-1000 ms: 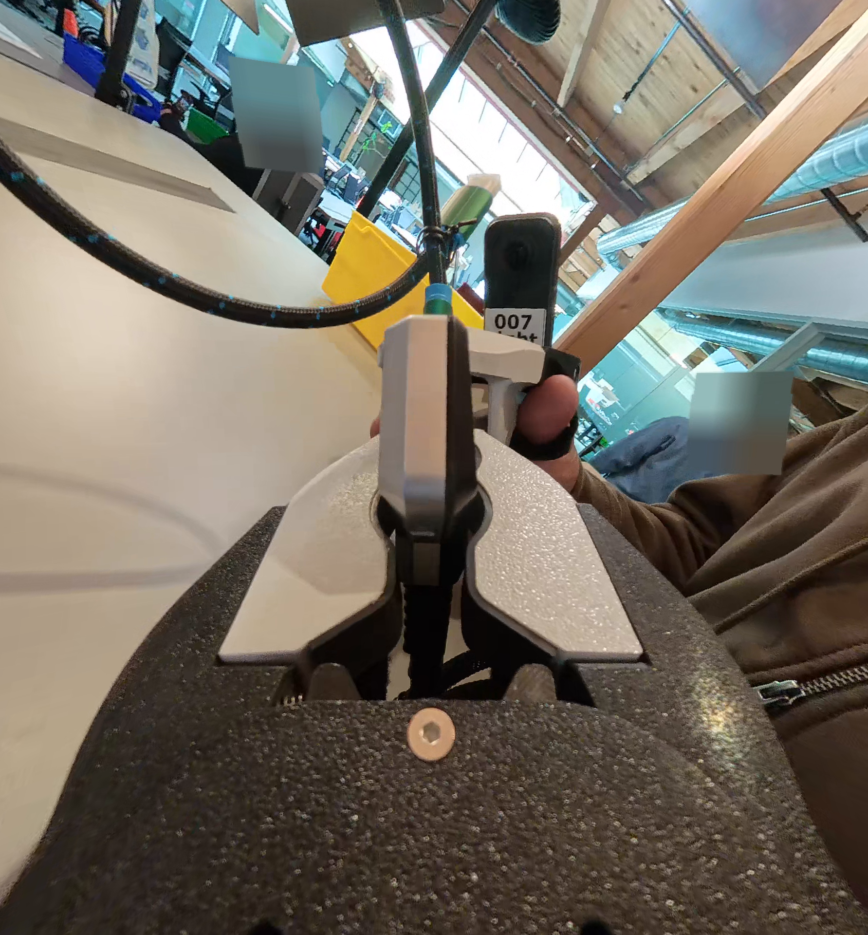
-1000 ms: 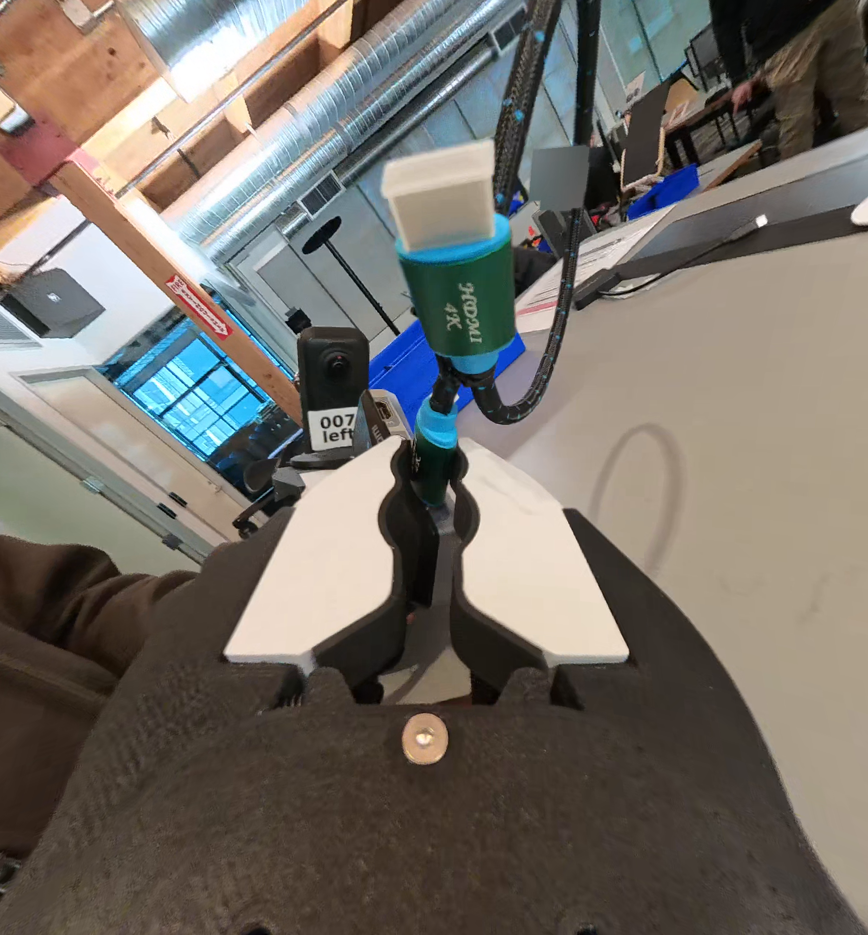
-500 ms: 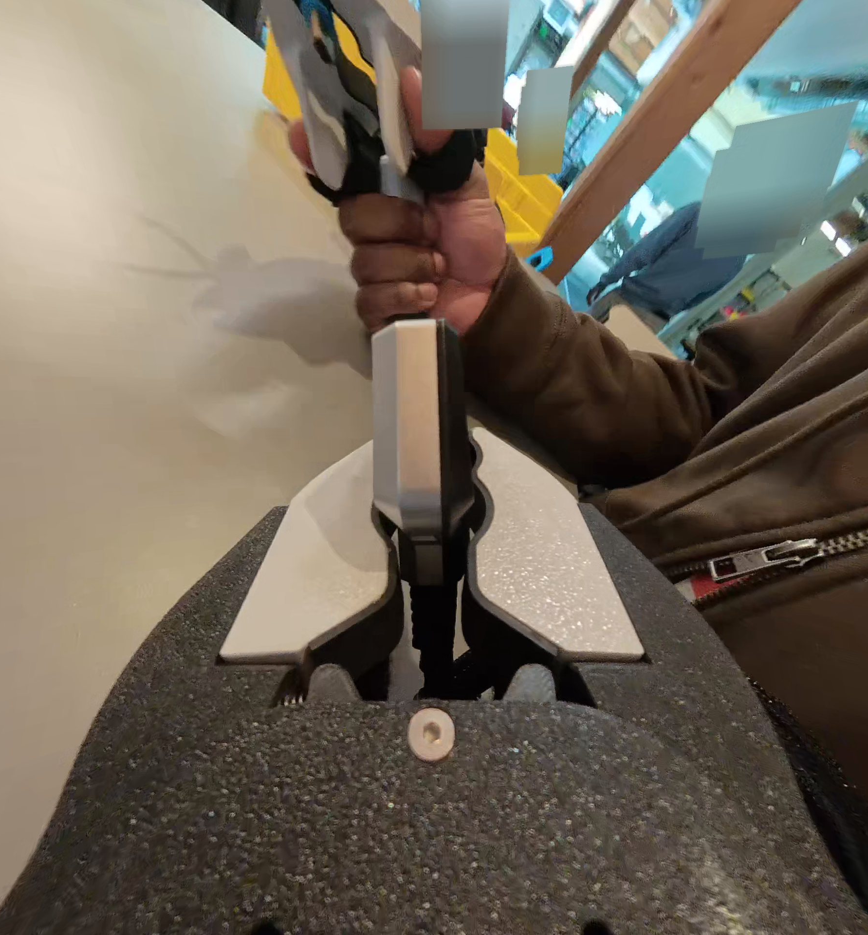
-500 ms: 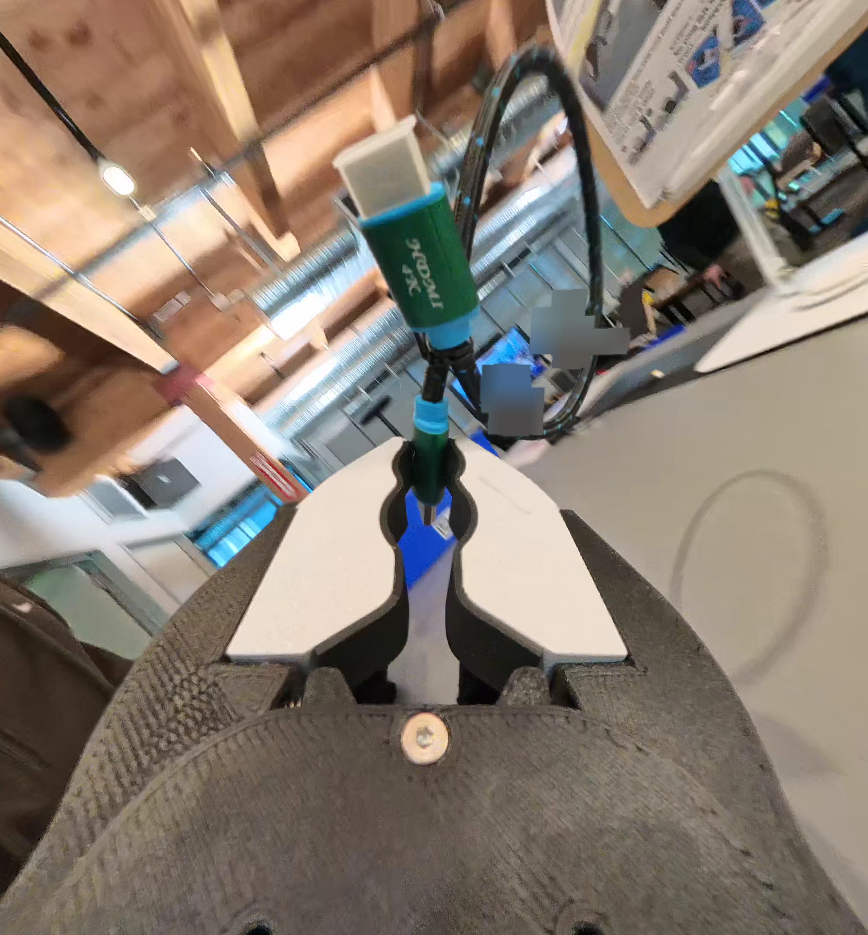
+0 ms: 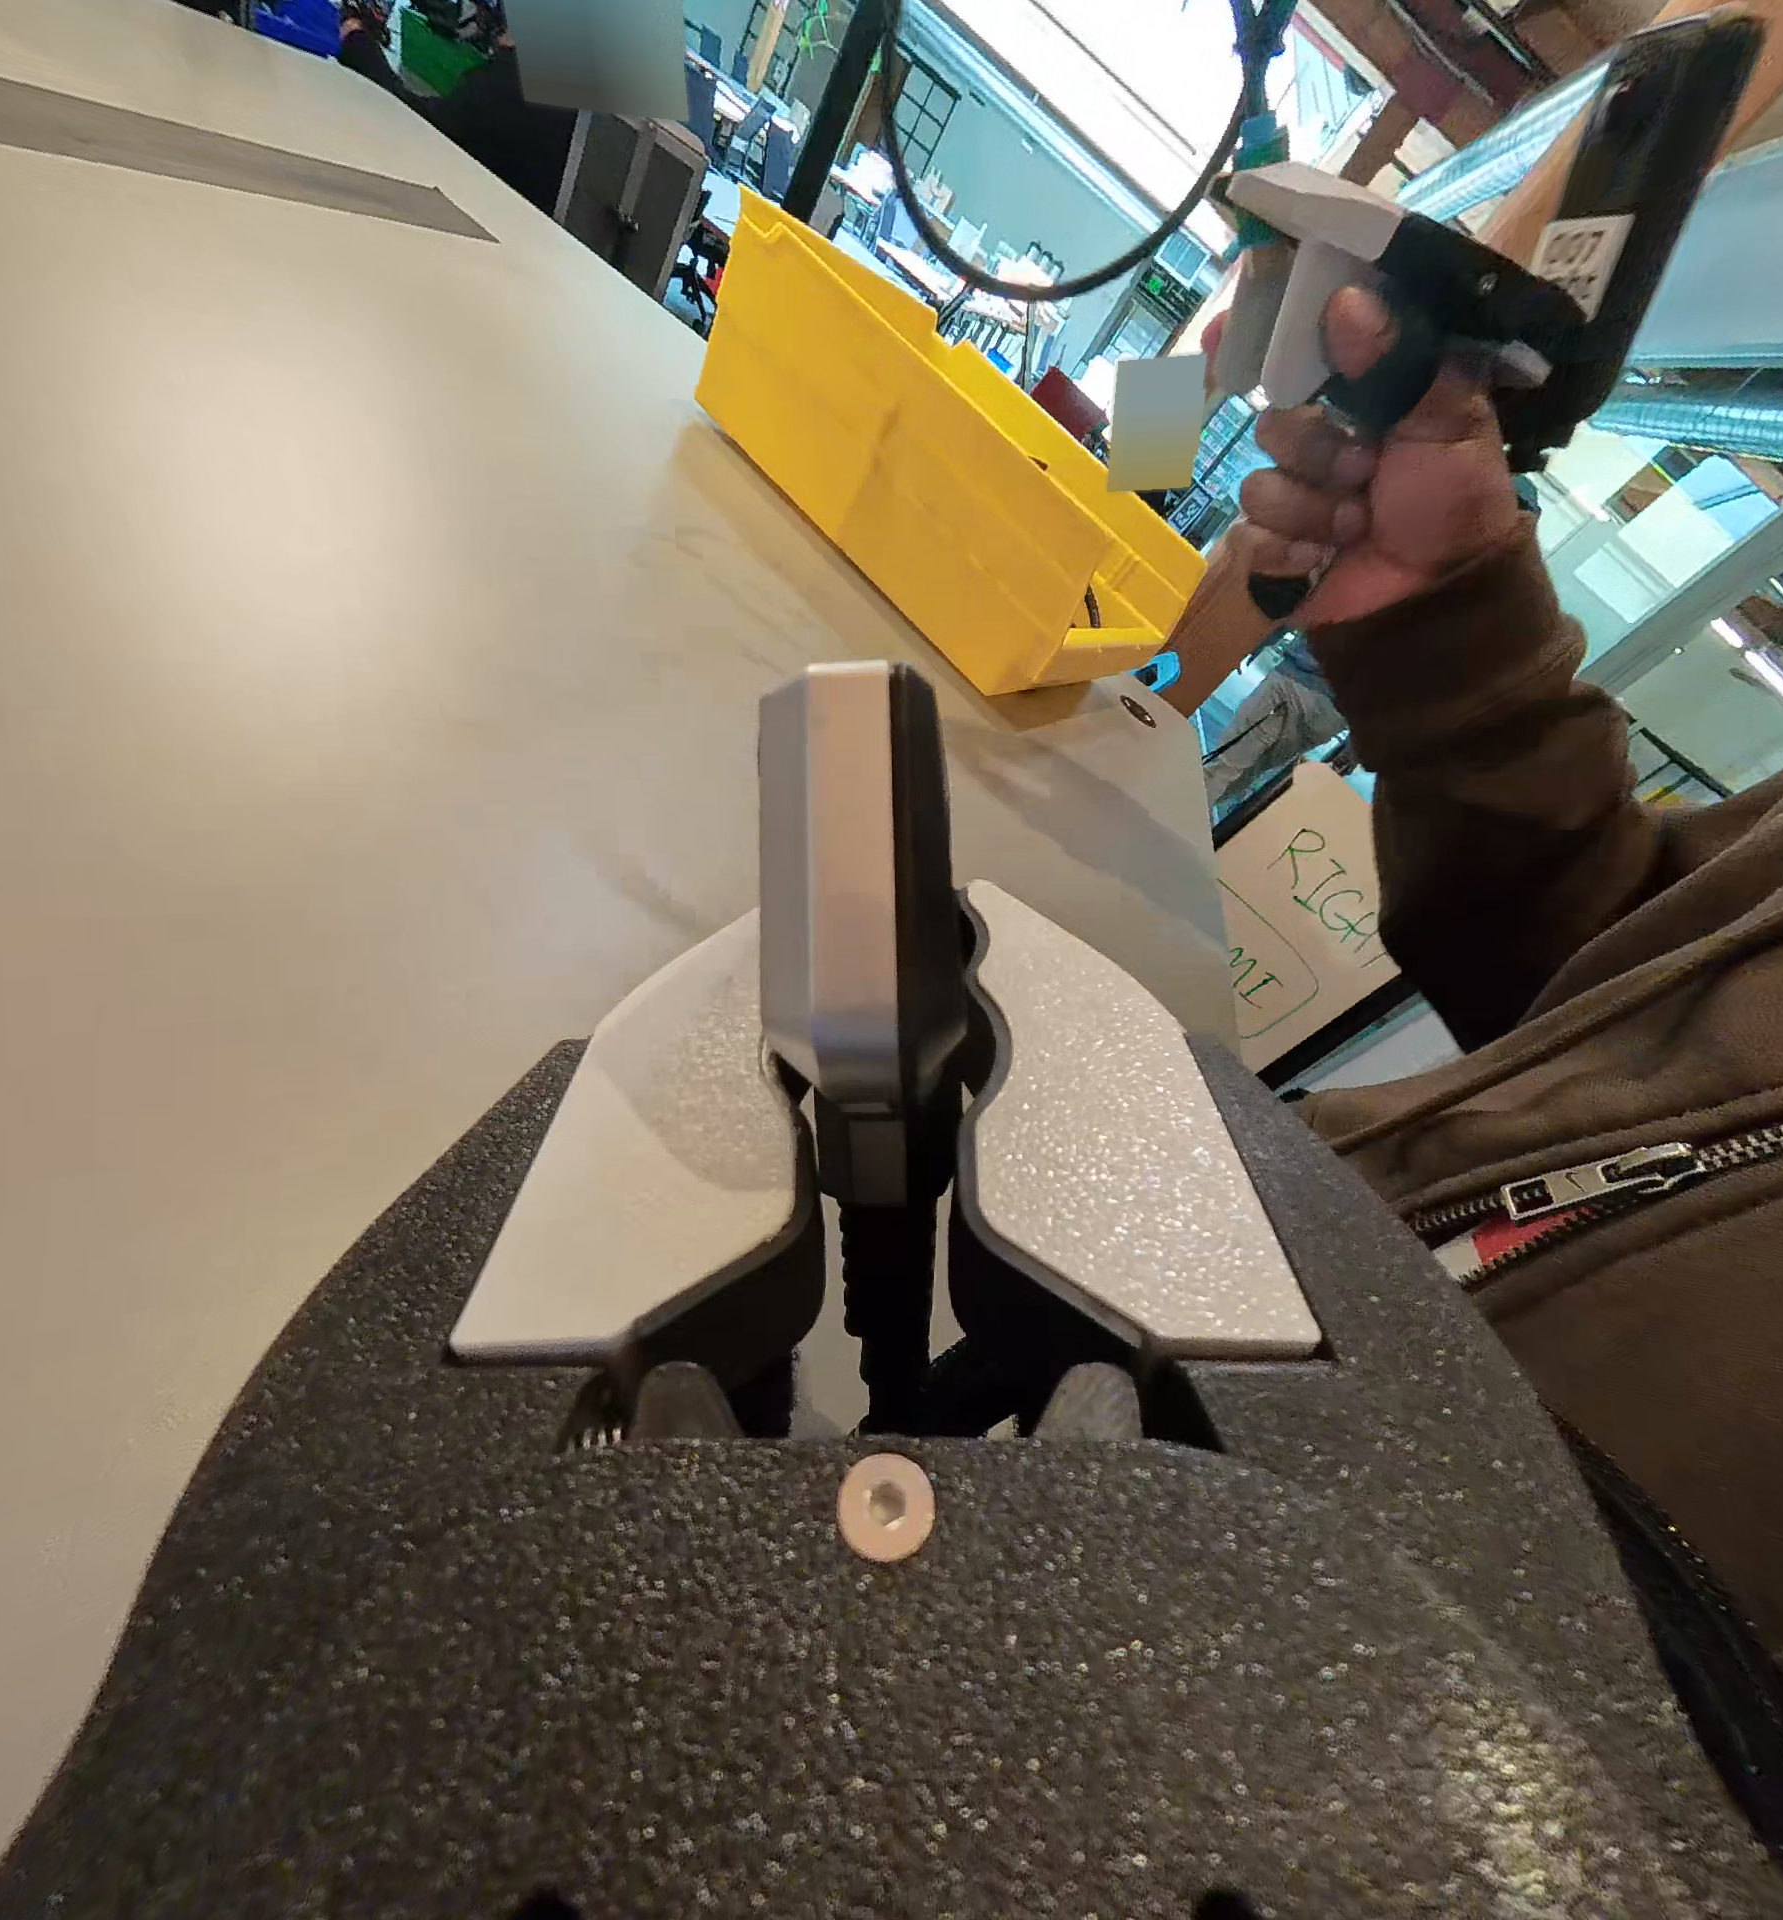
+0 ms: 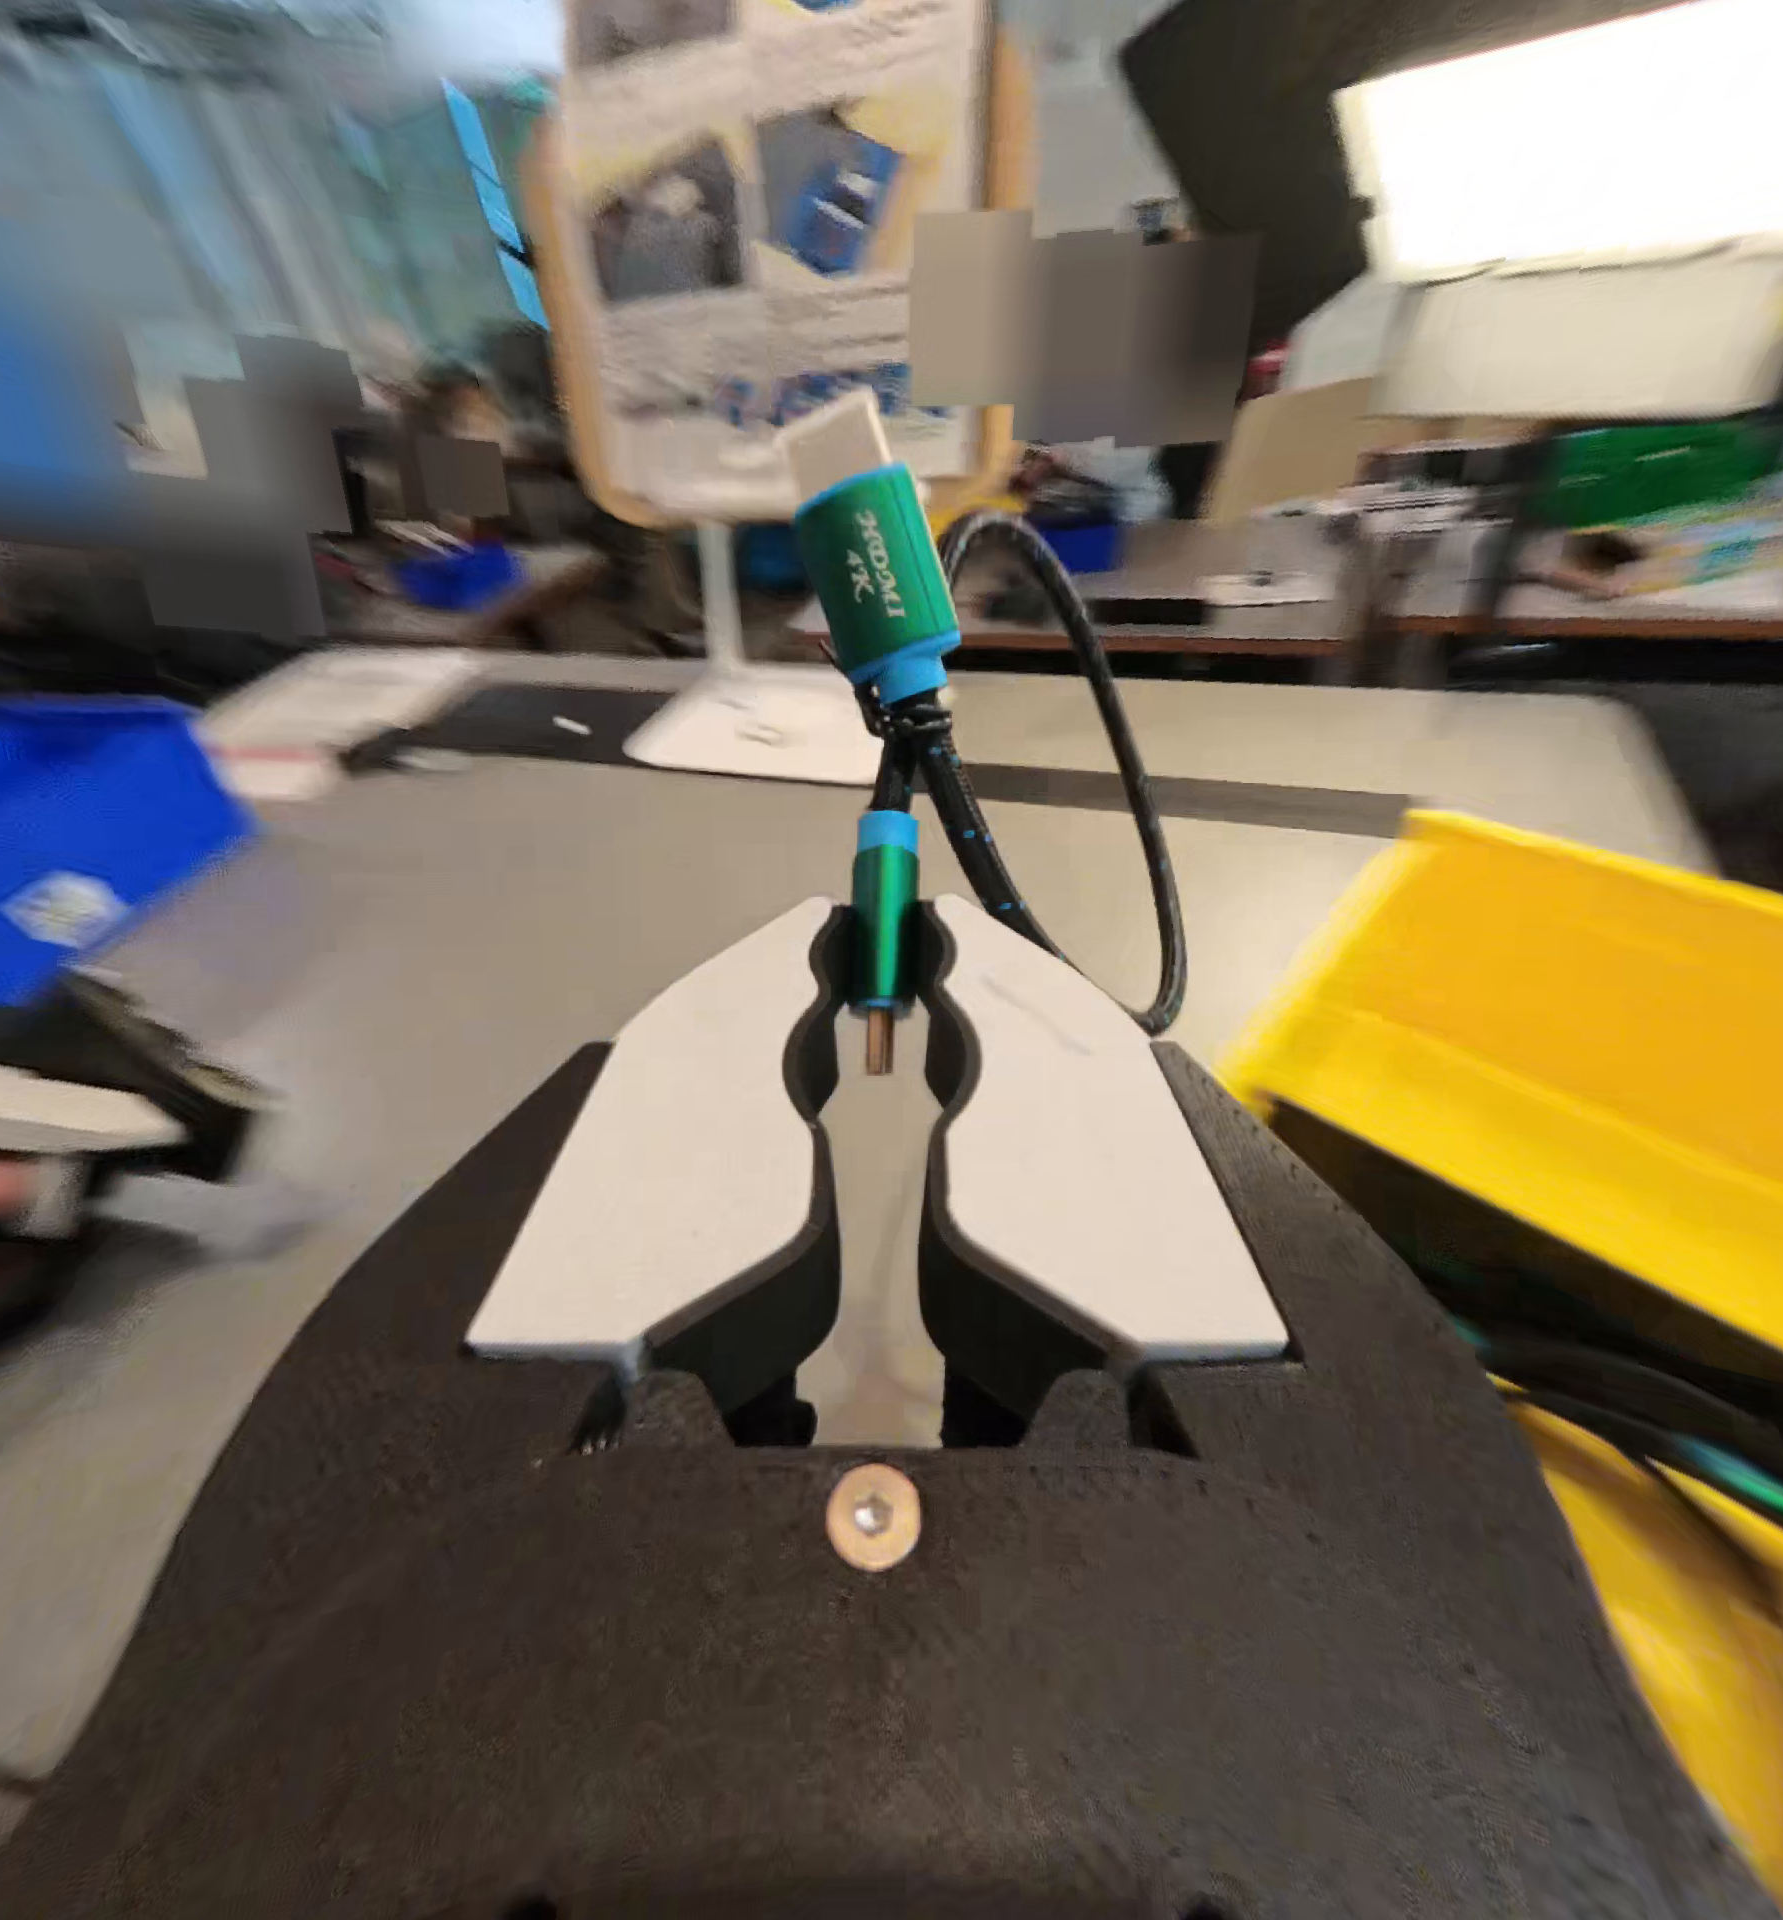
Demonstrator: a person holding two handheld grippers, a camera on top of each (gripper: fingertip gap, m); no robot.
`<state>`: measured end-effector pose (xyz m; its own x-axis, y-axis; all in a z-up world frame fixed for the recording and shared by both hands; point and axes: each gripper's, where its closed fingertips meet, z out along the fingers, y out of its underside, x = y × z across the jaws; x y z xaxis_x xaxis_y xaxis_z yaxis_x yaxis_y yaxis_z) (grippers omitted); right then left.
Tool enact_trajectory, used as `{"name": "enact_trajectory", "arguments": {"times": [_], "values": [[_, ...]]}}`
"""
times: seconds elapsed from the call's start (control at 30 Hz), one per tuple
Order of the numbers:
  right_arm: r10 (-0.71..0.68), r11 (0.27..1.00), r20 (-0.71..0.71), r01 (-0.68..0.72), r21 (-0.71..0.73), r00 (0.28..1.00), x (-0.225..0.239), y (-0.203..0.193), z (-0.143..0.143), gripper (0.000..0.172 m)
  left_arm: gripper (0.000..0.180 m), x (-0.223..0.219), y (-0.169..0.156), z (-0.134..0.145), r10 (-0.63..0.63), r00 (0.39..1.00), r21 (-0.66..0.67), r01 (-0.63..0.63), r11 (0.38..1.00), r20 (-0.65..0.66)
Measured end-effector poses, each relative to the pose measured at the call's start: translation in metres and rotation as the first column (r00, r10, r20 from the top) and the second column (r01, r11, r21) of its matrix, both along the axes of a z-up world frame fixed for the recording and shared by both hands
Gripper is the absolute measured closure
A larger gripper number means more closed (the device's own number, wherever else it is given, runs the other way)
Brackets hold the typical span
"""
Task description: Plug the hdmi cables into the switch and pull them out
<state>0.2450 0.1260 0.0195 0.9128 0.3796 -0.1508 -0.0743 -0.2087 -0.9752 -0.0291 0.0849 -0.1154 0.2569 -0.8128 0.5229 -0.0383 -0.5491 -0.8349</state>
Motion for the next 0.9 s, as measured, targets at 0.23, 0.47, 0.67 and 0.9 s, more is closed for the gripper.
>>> {"name": "enact_trajectory", "arguments": {"times": [0.23,0.47,0.67,0.9], "values": [[-0.212,0.964,0.566,0.265,-0.011,0.796,0.124,-0.040,-0.033,0.161,0.156,0.000,-0.002,0.001,-0.011,1.000,0.010,0.011,1.000,0.005],[-0.082,0.922,0.660,0.308,-0.234,0.747,0.117,-0.030,-0.136,0.155,0.156,0.002,-0.005,0.001,-0.031,1.000,0.016,0.031,0.999,0.002],[-0.023,0.909,0.457,0.209,-0.361,0.889,0.096,-0.024,-0.128,0.114,0.156,0.002,-0.007,0.002,-0.034,0.999,0.024,0.034,0.999,0.007],[0.003,0.939,0.514,0.174,-0.295,0.858,0.080,-0.037,-0.087,0.105,0.156,0.003,-0.006,-0.001,-0.039,0.999,0.005,0.039,0.999,-0.010]]}}
